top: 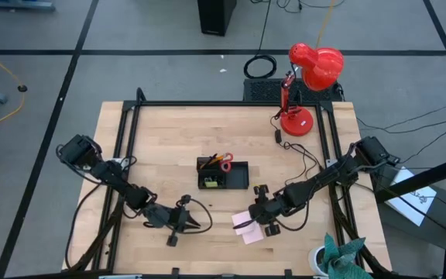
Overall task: Pick and place office supplies into organizer
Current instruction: Put the pink sticky notes into the black desk organizer
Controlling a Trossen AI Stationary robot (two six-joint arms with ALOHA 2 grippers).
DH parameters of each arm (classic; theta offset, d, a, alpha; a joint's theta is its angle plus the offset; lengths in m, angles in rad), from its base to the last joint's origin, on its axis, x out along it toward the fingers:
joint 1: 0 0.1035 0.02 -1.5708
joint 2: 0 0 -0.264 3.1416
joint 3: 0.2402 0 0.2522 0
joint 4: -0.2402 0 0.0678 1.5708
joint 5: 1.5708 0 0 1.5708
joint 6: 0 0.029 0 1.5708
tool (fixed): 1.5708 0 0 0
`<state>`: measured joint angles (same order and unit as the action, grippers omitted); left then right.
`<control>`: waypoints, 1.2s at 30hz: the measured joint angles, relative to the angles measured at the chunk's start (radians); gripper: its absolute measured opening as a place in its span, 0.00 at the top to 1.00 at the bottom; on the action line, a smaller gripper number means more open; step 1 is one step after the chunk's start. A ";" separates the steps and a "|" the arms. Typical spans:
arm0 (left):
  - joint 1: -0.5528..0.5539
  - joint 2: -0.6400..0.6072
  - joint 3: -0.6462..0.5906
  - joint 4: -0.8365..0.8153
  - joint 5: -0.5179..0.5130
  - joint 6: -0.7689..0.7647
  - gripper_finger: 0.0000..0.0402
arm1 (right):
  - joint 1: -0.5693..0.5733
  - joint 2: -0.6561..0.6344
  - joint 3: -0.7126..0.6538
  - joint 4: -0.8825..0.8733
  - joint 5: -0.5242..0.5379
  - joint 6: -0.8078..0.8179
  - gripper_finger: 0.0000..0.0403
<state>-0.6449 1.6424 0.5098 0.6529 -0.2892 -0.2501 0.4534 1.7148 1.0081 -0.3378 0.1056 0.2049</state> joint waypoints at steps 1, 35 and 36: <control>0.001 0.000 0.000 0.000 0.000 0.000 0.91 | 0.000 0.003 0.000 -0.002 0.000 0.007 0.70; 0.004 0.000 0.000 0.002 -0.009 -0.065 0.91 | 0.033 0.114 0.001 0.123 -0.019 0.212 0.99; 0.004 0.000 0.000 0.002 -0.009 -0.070 0.91 | 0.039 0.116 0.001 0.148 -0.017 0.218 0.99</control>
<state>-0.6411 1.6424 0.5102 0.6551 -0.2985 -0.3201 0.4920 1.8305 1.0095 -0.1897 0.0883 0.4229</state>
